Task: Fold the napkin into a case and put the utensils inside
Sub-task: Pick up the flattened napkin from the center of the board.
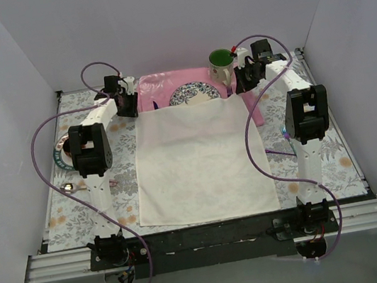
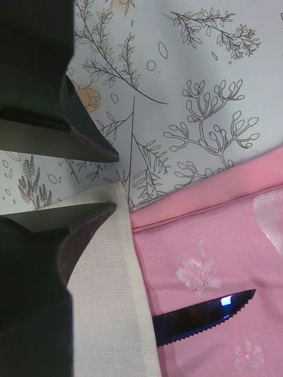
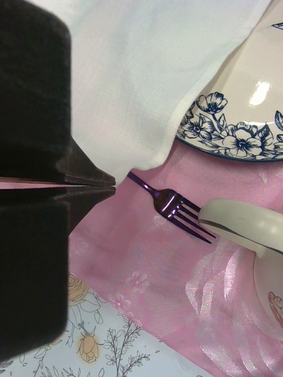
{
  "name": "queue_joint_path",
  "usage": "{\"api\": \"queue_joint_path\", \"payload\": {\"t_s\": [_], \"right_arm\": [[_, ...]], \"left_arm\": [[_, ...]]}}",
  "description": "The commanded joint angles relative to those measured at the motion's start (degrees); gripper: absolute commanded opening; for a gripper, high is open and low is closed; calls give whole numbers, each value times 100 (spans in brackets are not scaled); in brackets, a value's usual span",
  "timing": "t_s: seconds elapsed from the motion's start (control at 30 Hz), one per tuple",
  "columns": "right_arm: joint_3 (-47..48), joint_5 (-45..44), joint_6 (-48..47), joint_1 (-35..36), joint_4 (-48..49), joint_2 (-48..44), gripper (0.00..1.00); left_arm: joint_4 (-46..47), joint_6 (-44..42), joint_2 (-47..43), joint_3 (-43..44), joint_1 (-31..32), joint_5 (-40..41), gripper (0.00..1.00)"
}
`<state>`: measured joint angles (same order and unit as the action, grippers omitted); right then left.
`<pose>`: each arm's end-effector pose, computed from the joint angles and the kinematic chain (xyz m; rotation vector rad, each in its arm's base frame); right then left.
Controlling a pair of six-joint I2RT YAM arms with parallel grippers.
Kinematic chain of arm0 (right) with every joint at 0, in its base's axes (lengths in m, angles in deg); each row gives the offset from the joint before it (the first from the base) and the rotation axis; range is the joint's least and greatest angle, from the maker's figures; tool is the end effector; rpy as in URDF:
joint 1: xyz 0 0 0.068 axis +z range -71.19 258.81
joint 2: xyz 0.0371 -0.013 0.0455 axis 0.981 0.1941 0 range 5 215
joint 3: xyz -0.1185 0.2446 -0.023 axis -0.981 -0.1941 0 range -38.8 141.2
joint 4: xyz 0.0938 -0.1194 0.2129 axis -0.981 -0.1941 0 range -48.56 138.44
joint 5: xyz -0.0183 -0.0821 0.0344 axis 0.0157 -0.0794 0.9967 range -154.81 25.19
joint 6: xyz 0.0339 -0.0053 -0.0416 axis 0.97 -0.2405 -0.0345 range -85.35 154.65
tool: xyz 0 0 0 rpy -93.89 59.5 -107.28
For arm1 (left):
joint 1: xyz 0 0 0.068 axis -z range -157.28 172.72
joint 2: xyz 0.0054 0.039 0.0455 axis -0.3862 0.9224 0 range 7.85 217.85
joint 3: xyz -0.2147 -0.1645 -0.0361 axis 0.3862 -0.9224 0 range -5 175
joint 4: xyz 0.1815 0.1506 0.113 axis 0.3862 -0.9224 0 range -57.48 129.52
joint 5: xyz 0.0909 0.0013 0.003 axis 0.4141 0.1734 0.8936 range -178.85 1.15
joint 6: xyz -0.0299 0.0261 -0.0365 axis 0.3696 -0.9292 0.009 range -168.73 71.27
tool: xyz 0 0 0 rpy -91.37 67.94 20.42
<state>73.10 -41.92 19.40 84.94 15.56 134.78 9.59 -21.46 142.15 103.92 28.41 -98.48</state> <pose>0.5036 0.0681 0.2156 -0.6152 2.3259 0.4163 0.5106 -0.0569 0.1620 -0.4152 2.5408 -0.4359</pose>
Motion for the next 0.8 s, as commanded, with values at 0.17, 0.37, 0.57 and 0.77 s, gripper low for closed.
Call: {"api": "queue_joint_path", "payload": {"t_s": [0.17, 0.37, 0.57, 0.77], "right_arm": [[43, 127, 13, 28, 98, -198, 1], [69, 154, 22, 11, 107, -181, 1], [60, 145, 22, 11, 116, -154, 1], [60, 154, 30, -7, 133, -128, 1]], "left_arm": [[-118, -64, 140, 199, -16, -83, 31], [-232, -248, 254, 208, 37, -4, 33], [-233, -459, 263, 24, 151, 162, 32], [-294, -529, 342, 23, 169, 146, 27]]}}
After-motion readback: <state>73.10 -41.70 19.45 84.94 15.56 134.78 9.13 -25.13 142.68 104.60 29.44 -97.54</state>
